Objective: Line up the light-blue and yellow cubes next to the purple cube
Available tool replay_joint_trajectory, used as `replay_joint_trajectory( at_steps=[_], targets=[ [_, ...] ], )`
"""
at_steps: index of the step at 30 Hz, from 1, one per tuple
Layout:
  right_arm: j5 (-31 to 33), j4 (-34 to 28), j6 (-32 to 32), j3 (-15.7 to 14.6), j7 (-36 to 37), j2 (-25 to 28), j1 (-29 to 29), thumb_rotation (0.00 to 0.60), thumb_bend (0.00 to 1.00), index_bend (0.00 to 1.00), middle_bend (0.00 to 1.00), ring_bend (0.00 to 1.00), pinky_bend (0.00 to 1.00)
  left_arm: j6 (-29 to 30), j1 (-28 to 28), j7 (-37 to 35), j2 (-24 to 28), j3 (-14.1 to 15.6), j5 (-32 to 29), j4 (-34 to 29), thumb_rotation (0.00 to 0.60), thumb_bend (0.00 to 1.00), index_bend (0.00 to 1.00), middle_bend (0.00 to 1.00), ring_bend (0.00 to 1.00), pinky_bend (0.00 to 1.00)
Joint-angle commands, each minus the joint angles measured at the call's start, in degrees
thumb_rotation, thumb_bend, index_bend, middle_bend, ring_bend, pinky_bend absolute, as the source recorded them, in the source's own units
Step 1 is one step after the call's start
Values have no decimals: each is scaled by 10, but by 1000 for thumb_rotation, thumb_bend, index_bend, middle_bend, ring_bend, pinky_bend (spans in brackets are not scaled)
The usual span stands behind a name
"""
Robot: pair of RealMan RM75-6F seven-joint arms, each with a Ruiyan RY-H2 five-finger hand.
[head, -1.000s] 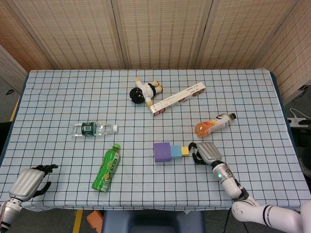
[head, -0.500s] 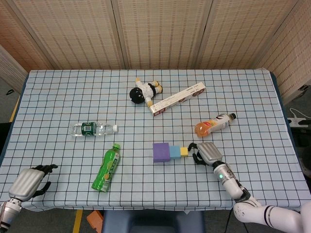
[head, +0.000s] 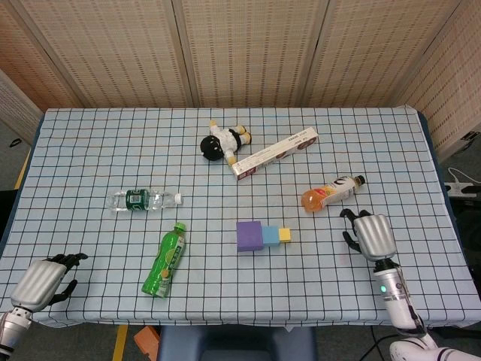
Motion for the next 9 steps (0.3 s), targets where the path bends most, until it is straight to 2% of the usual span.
replay_joint_trajectory(
  at_steps=[1, 6, 9],
  targets=[
    [-6, 44, 21, -4, 20, 4, -34, 600, 109, 349, 476, 314, 614, -1, 1, 3, -1, -1, -4, -1, 600, 444, 264, 359, 347, 552],
    [-13, 71, 32, 1, 33, -3, -45, 600, 61, 262, 330, 163, 419, -1, 2, 13, -2, -3, -8, -4, 600, 444, 265, 359, 347, 553],
    [-37, 78, 38, -7, 49, -3, -47, 600, 54, 249, 286, 118, 369, 0, 3, 18, -1, -2, -7, -6, 600, 444, 264, 358, 347, 553]
  ],
)
